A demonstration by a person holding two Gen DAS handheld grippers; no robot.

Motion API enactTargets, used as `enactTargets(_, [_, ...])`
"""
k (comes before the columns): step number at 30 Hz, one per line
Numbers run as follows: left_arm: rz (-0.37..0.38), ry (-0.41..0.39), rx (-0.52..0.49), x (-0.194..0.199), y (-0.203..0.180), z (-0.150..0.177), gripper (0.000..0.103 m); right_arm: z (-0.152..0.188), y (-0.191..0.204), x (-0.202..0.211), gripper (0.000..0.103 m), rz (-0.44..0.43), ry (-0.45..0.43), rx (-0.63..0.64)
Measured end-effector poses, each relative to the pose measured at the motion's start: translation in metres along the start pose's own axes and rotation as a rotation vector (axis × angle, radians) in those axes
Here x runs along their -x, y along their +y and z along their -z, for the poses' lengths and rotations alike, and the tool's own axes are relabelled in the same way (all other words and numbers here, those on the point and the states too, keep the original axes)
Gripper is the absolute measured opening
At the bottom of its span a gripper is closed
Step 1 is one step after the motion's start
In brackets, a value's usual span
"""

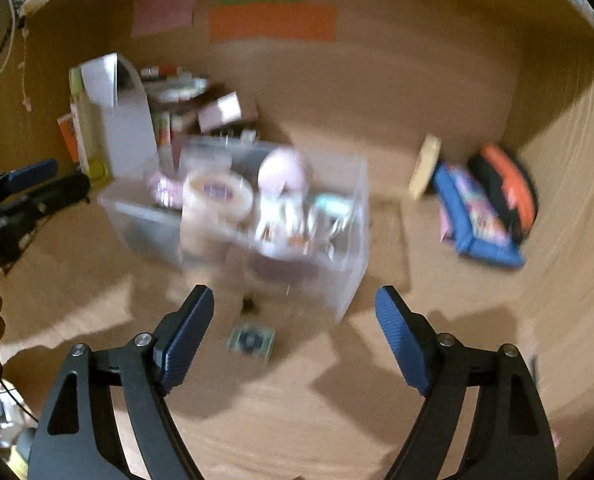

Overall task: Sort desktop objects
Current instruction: 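Grasp the green square badge with the right tool while the left tool grasps the small black clip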

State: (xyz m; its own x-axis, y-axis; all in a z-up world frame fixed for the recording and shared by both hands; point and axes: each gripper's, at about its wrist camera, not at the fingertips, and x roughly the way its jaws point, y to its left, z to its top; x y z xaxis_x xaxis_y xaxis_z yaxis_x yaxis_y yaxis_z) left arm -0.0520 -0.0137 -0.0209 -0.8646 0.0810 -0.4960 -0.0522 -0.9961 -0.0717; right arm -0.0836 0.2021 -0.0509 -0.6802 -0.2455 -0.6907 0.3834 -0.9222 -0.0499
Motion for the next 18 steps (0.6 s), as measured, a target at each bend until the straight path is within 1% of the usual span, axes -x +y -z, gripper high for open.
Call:
enactTargets(3, [0.012,0.037,0.036,-0.002,-0.001,0.013,0.09,0.013,0.003,-0.015,0.08,-0.019,0.055,-0.029])
enactTargets(4, [0.015,0.058,0.049,-0.005,0.0,0.017,0.09,0.018,0.006,-0.017,0.078,-0.007,0.057,-0.025])
enactTargets(7, [0.016,0.083,0.06,-0.008,-0.001,0.029,0.088,0.022,0.018,-0.025,0.078,0.0,0.063,0.018])
enactTargets(8, [0.014,0.087,0.065,-0.008,-0.001,0.032,0.085,0.023,0.022,-0.028,0.075,0.001,0.068,0.027])
enactTargets(9, [0.013,0.092,0.067,-0.008,-0.002,0.034,0.08,0.023,0.024,-0.032,0.073,-0.003,0.076,0.037])
enactTargets(10, [0.013,0.098,0.064,-0.008,-0.003,0.036,0.077,0.023,0.026,-0.036,0.066,-0.011,0.085,0.044])
enactTargets(11, [0.009,0.099,0.065,-0.009,-0.003,0.037,0.076,0.023,0.027,-0.039,0.06,-0.017,0.095,0.045])
enactTargets(13, [0.001,0.106,0.063,-0.01,-0.006,0.039,0.076,0.022,0.025,-0.045,0.057,-0.034,0.112,0.037])
enactTargets(14, [0.0,0.108,0.057,-0.011,-0.007,0.039,0.074,0.022,0.024,-0.047,0.056,-0.045,0.122,0.029])
enactTargets(15, [-0.004,0.107,0.053,-0.011,-0.009,0.039,0.071,0.022,0.022,-0.049,0.054,-0.056,0.126,0.024])
enactTargets(17, [0.0,0.109,0.052,-0.013,-0.011,0.038,0.068,0.022,0.018,-0.052,0.045,-0.065,0.135,0.009])
enactTargets(18, [0.006,0.112,0.053,-0.014,-0.013,0.037,0.067,0.022,0.016,-0.053,0.043,-0.071,0.138,0.006])
